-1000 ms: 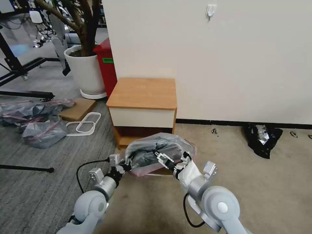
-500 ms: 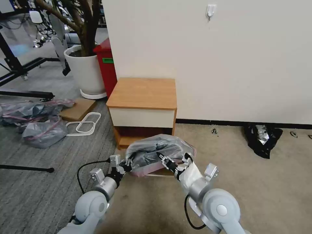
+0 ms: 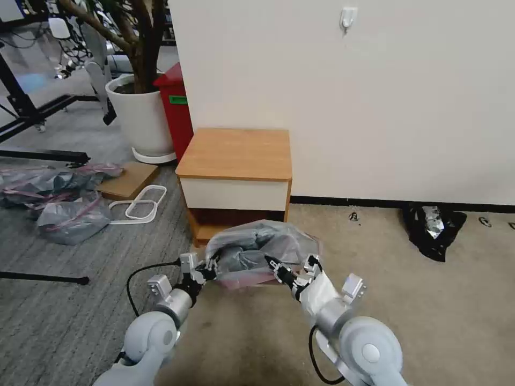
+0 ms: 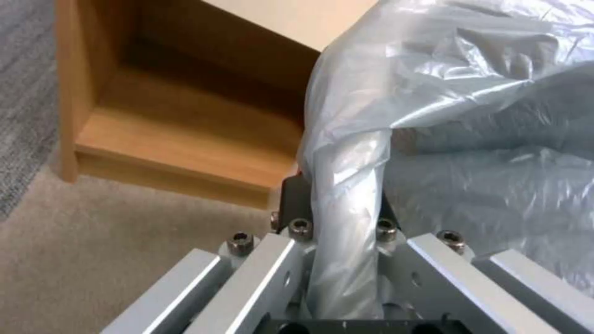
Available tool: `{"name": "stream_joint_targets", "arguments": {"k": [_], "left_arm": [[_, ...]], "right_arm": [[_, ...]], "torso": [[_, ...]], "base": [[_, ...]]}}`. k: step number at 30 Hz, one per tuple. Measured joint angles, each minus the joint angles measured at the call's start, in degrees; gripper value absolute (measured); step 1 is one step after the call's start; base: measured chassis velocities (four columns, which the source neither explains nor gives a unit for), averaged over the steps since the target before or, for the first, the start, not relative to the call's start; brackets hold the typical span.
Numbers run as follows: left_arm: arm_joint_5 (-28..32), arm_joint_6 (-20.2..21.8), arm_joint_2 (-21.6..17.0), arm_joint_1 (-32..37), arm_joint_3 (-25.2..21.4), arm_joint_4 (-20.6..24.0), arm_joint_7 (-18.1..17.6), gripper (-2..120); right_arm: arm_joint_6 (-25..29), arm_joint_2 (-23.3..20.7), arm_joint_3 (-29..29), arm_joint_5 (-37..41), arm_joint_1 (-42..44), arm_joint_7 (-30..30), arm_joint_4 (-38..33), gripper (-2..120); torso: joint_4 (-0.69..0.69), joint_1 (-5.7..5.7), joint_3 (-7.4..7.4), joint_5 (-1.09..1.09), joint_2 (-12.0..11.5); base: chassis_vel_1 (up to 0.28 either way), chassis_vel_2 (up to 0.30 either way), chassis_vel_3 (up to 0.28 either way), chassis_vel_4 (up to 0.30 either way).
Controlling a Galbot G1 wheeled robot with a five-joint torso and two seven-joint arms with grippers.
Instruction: Pick up the garbage bag from the table and place it over the trash can.
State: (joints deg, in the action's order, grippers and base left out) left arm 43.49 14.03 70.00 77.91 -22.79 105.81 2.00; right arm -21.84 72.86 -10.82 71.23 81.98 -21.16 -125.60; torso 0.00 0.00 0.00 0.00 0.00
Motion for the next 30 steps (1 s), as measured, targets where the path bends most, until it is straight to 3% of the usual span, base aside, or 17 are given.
{"name": "stream_joint_targets", "arguments": {"k": [21, 30], "left_arm": [[3.8, 0.0, -0.1, -1.9, -1.1, -0.9, -4.2, 2], [3.9, 0.7, -0.6, -1.2, -1.1, -0.2, -4.2, 2]], "right_arm": [[0.2, -1.0, -0.9, -2.1, 4.5, 2.6, -0.1, 0], [0.6, -1.3, -0.9, -3.5, 3.8, 2.9, 1.5, 0]], "torso": [[0.00, 0.00, 0.00, 0.00, 0.0], [0.00, 0.00, 0.00, 0.00, 0.0]], "base": [[0.000, 0.000, 0.000, 0.000], [0.000, 0.000, 0.000, 0.000]]}}
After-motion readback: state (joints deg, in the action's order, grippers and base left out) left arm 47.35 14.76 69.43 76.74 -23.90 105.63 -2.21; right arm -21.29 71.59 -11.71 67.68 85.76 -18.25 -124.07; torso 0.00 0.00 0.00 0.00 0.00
